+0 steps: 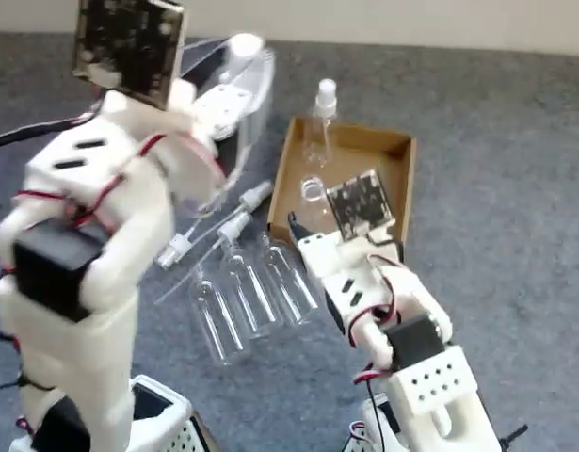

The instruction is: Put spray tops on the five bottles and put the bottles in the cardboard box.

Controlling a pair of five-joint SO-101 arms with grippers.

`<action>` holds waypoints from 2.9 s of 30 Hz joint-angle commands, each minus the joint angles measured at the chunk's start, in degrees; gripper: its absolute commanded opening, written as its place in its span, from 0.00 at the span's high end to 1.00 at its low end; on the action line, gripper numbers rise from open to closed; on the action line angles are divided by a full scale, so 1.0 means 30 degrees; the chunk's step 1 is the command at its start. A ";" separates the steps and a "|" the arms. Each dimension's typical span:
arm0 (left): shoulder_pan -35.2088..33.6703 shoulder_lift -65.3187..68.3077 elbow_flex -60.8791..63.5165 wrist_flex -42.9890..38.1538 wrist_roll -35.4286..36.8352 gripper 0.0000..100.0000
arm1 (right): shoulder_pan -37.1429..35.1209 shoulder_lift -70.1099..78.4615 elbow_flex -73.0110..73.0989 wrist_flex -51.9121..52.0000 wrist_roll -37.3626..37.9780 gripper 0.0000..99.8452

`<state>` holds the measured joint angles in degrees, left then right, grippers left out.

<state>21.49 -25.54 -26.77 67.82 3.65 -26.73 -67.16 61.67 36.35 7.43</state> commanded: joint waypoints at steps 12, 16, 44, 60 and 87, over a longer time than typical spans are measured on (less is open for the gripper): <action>0.2681 0.2535 0.0894 -0.5216 0.2696 0.99 | -0.1363 -0.6520 0.4029 -0.1861 -0.0176 1.00; 0.2711 0.2007 0.0923 -0.5187 0.2755 0.99 | -0.0982 -0.6520 0.4088 -0.1919 -0.0205 1.00; 0.3443 0.1714 0.3619 -0.2286 0.4249 0.99 | -0.0982 -0.6520 0.3912 -0.1890 -0.1817 1.00; 0.3560 -0.6139 1.6952 -0.7209 0.2286 0.98 | 0.0454 -0.6491 0.2652 -0.1832 -0.3722 1.00; 0.3326 -0.6081 1.2293 -0.4835 0.0029 0.87 | 0.0132 -0.6491 0.2769 -0.1832 -0.3692 1.00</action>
<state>33.98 -43.47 12.88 53.41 4.35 -26.11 -85.98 73.36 32.31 -3.56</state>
